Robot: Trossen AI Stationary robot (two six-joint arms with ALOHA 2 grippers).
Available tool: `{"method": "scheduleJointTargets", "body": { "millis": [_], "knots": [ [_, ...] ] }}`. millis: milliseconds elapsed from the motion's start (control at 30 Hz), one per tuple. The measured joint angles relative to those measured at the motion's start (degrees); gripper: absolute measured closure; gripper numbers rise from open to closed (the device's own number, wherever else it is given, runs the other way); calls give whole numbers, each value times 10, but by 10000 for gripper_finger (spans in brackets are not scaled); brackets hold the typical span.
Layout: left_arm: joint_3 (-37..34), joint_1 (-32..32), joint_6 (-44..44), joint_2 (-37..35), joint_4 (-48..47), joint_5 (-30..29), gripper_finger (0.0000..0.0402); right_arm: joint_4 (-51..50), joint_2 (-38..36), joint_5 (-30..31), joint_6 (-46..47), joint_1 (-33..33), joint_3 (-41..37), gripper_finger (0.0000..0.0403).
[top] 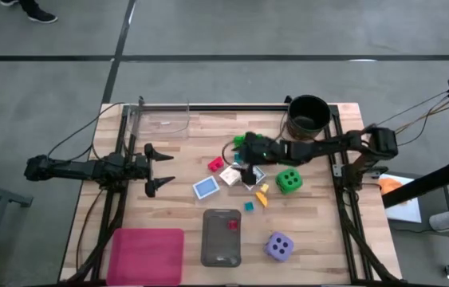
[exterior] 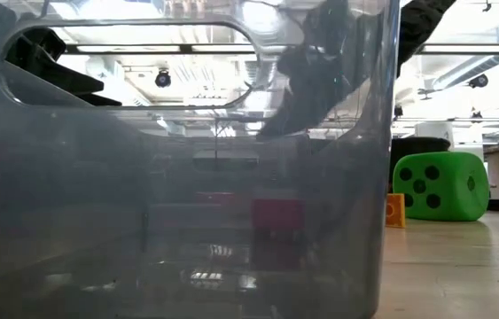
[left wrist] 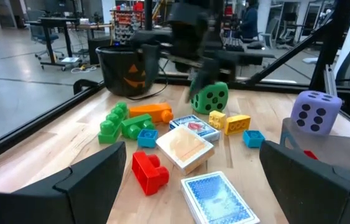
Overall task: Pick & Place Toys
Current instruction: Put the green game piece into the black bin
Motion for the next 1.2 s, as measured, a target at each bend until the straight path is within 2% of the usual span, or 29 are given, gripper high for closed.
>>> {"method": "scheduleJointTargets", "body": {
  "millis": [333, 533, 1000, 1100, 1200],
  "knots": [
    [0, 0, 0, 2, 0, 0, 33, -184, 6, 0, 33, -67, 50, 73],
    [0, 0, 0, 4, 0, 0, 33, -225, 32, 0, 33, -79, 70, 73],
    [0, 0, 0, 11, 0, -2, 33, -304, 155, 9, 33, -89, 149, 74],
    [0, 0, 0, 11, 0, -2, 33, -327, 177, 20, 33, -88, 172, 93],
    [0, 0, 0, 11, 0, -2, 33, -351, 193, 25, 33, -87, 191, 140]
  ]
}}
